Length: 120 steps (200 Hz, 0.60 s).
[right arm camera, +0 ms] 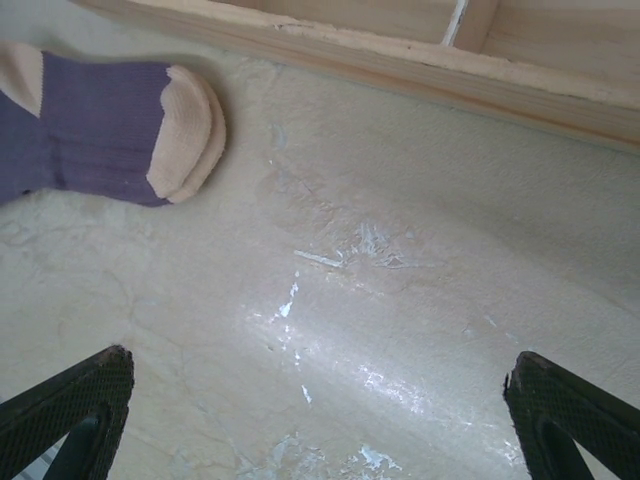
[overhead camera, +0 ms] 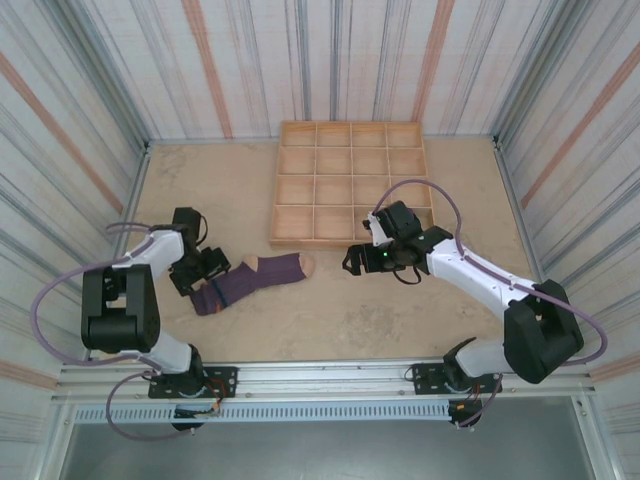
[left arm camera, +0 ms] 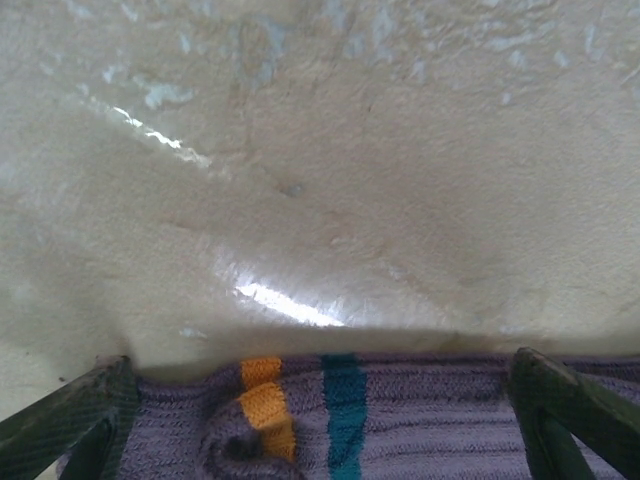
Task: Roll the socks
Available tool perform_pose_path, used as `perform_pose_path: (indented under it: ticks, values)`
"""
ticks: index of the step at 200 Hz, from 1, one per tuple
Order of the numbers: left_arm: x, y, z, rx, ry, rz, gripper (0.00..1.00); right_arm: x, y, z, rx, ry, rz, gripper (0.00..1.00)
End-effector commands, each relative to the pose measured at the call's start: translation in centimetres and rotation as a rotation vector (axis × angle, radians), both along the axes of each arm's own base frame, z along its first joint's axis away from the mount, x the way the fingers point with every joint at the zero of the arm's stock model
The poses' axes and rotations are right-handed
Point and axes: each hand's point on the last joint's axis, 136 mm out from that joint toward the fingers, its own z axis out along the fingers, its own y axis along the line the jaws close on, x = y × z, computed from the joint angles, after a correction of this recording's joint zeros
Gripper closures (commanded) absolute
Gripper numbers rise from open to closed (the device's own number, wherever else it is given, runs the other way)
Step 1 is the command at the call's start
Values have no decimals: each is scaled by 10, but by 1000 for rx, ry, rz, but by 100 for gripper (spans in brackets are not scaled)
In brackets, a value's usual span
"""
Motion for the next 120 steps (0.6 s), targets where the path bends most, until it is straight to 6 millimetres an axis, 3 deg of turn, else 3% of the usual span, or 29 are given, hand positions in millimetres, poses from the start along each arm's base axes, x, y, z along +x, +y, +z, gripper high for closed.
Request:
perform_pose_path:
  ticks: [1,83,120]
  values:
    - [-21,-12,-4,-39,33,43,1,-5,-4,2,-17,6,-17,1]
    - [-66,-73,12,-167,-8,68,1,-5,5,-3,-15,1,7,0]
    - [-97,-98,11,-179,-7,60,1,-22,18,-10,-6,-28,75,3]
